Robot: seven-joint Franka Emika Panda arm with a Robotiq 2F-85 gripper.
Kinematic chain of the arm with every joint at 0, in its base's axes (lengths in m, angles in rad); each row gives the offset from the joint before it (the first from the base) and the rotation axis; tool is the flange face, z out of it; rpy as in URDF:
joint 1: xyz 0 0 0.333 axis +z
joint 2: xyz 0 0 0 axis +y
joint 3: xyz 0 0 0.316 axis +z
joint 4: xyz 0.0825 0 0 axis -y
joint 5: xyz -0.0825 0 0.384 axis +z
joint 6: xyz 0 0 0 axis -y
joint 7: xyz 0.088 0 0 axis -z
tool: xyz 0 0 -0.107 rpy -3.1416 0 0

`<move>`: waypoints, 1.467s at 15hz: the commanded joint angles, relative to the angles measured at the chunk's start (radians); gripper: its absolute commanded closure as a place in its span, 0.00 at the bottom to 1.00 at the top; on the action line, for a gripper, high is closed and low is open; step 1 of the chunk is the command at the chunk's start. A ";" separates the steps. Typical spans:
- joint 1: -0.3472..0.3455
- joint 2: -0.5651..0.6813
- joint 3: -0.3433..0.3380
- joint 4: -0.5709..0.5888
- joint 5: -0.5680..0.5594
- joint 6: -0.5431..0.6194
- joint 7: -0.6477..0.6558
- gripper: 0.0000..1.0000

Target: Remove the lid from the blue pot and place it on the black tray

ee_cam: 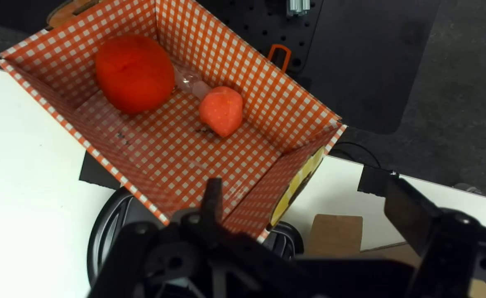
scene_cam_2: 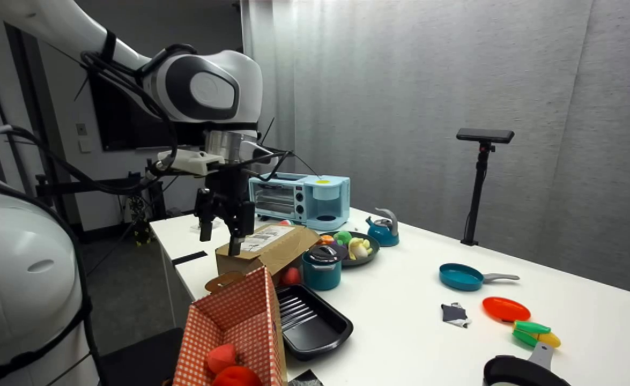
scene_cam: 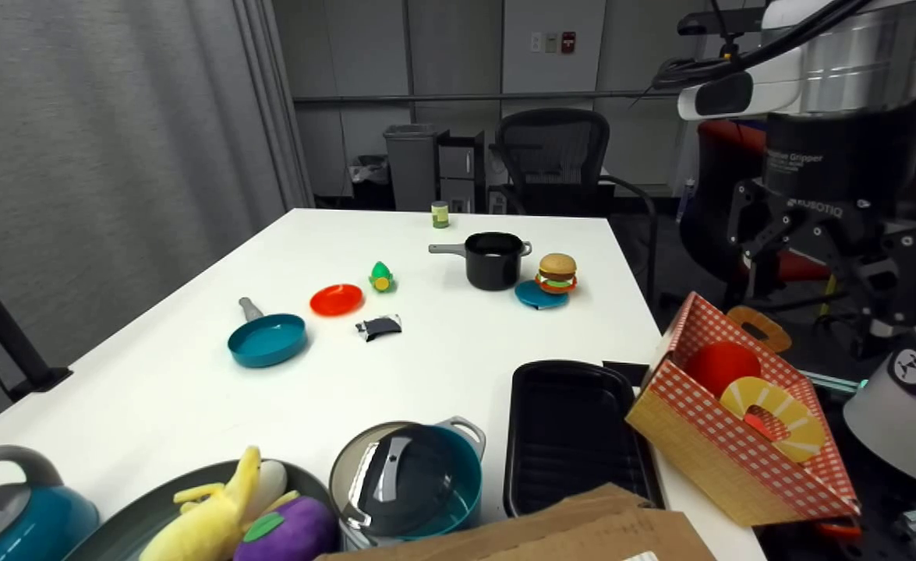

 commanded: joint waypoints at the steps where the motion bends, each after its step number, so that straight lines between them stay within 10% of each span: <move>1: -0.005 -0.001 0.004 0.002 0.002 -0.004 -0.002 0.00; 22: -0.012 0.039 0.019 0.017 -0.026 0.005 0.008 0.00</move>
